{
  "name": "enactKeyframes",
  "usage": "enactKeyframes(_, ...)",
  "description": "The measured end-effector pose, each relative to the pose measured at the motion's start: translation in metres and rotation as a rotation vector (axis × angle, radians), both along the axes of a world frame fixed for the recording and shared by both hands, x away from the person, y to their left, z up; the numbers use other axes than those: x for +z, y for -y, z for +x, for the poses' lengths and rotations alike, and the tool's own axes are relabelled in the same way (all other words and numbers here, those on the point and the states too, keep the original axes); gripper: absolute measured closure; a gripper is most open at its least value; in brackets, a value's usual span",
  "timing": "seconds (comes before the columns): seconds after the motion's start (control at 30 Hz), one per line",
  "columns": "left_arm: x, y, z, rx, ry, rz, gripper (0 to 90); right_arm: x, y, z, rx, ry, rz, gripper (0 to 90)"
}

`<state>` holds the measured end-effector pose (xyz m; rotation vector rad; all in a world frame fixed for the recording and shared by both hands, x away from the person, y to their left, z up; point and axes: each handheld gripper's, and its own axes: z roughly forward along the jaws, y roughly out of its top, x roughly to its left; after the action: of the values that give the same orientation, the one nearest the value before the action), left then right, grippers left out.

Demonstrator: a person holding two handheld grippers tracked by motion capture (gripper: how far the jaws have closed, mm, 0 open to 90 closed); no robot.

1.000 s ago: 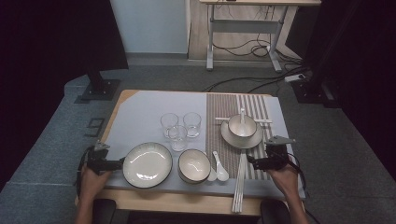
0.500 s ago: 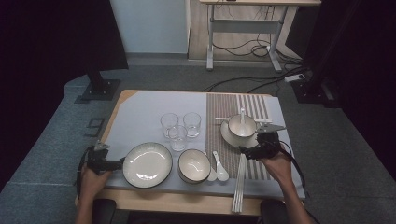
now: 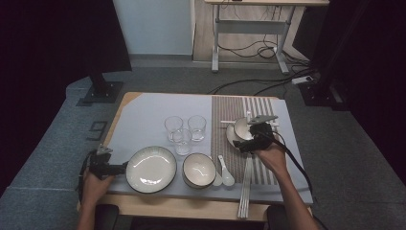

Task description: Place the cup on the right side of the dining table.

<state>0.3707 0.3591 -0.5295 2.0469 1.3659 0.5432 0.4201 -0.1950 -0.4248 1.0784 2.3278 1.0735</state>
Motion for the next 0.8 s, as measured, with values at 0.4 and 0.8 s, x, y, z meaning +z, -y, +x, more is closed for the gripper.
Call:
enactKeyframes(0.4,0.000,0.000,0.000,0.001,0.000,-0.001,2.4,0.009,-0.033,0.029,0.017,-0.008,0.004,0.0)
enactKeyframes(0.8,0.000,0.000,0.000,0.001,0.000,-0.002,2.4,0.009,-0.071,0.056,0.035,-0.016,-0.025,0.0)
